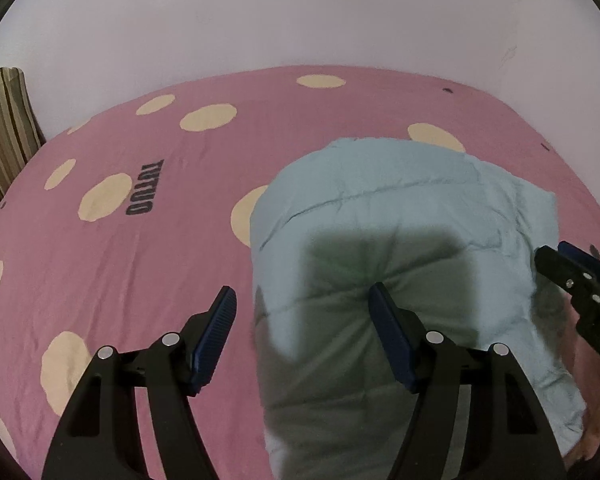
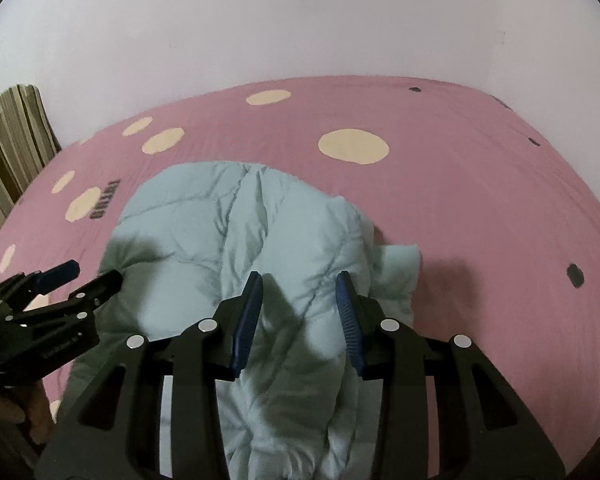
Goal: Fold large clothes
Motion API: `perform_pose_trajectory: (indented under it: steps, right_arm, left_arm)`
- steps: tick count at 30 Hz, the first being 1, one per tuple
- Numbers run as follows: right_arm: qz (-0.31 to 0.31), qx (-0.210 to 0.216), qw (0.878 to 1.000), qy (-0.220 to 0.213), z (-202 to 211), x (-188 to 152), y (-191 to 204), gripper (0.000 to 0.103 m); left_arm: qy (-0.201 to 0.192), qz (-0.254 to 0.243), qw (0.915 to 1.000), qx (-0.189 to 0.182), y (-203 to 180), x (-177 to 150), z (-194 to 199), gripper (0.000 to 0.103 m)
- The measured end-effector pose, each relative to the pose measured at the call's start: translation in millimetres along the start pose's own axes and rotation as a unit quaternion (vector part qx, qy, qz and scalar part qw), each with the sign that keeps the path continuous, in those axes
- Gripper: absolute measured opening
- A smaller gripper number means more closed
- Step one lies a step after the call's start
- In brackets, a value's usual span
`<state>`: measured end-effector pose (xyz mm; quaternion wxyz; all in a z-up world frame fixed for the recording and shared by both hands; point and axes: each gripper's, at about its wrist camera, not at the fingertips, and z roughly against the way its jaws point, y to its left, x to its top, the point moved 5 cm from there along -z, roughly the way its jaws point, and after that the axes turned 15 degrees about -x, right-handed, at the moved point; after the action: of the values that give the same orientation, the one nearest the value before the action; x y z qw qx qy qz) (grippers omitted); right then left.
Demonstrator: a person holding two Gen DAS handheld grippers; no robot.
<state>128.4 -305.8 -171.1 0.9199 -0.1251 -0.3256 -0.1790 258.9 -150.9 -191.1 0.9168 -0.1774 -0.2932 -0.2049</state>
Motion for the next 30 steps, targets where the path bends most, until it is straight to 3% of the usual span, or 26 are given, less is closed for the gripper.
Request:
perform_pose_trajectory:
  steps: [6, 11, 30]
  right_arm:
    - [0.01, -0.013, 0.999, 0.047, -40, -12, 0, 0.04]
    - [0.003, -0.006, 0.998, 0.065, -60, -23, 0, 0.041]
    - [0.005, -0.017, 0.999, 0.048, -65, -24, 3, 0.041]
  left_arm:
    - [0.044, -0.001, 0.999, -0.002, 2, -6, -30, 0.068]
    - [0.054, 0.002, 0.9985, 0.0, 3, -14, -45, 0.068]
    - [0.042, -0.004, 0.999, 0.01, 4, -19, -57, 0.068]
